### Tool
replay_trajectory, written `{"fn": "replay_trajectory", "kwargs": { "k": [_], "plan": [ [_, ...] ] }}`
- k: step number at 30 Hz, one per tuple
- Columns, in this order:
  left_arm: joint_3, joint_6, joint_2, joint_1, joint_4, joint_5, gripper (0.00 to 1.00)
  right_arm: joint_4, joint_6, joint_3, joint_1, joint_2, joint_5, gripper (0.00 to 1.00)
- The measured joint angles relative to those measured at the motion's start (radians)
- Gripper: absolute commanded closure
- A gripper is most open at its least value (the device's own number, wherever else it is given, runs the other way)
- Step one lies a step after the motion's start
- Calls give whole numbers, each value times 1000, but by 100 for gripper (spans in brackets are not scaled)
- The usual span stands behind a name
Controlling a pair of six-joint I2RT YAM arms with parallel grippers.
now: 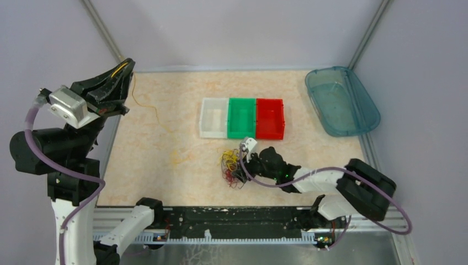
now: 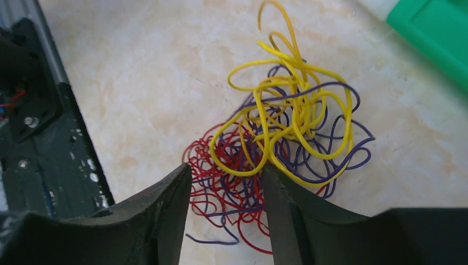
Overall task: Untangle the cables
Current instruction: Untie the cable.
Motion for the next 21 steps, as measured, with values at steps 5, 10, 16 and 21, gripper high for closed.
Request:
{"fn": "replay_trajectory", "kwargs": {
  "k": [5, 10, 16, 21],
  "plan": [
    [4, -18, 7, 0, 2, 17, 100, -93, 16, -4, 4, -208, 0, 26],
    [3, -40, 17, 0, -2, 50, 100, -243, 15, 96, 4, -340, -27, 22],
    [3, -76, 19, 0, -16, 103, 100, -293, -5, 309, 4, -364, -136, 1],
    [-5, -114, 17, 0, -20, 164, 100, -202, -16, 503, 4, -260, -203, 5]
  ]
}}
